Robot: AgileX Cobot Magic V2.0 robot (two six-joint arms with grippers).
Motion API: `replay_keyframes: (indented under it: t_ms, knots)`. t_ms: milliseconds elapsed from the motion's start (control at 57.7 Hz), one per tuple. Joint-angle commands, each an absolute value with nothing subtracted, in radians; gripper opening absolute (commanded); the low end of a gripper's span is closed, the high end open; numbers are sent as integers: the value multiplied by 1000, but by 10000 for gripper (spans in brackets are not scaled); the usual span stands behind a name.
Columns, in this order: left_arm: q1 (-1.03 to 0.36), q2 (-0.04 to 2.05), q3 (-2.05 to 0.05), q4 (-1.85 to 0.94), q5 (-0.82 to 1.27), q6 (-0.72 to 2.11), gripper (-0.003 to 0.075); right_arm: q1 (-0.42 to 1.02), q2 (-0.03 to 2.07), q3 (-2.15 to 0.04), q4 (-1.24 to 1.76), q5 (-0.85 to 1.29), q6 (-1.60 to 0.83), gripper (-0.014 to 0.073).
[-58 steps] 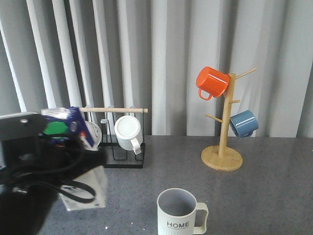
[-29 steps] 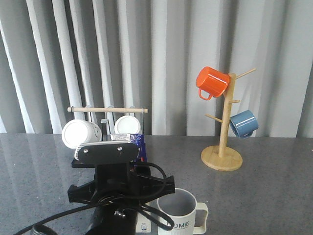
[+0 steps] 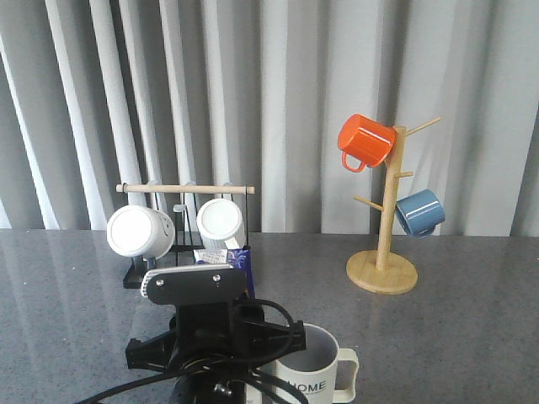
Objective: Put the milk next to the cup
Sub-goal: 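Carry the milk carton with the left gripper toward the HOME mug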
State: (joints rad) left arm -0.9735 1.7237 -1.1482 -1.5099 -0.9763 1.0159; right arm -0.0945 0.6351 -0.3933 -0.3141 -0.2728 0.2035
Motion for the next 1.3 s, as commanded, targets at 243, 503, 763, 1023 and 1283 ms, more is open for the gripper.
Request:
replay_keyframes:
  t_ms: [243,503,763,1023,1283]
  knots:
    - [-976,1690,-1125,-1419,-1006,946,140,-98,634,-418,-312,-344,199,-8]
    - [-976,1690,-1125,-1419,-1005,948,140,-98,634,-418,-312,-342,199,-8]
    - [-976,1690,-1125,-1419,-995,948,140,-93,634,-418,-312,-342,199,-8]
    - [-976,1690,-1125,-1419,-1008,949,146,-94,634,-418,-312,-342,199,-8]
    - [-976,1690,-1125,-1414,-1005,957,349,-94,634,-418,-312,-342,199,-8]
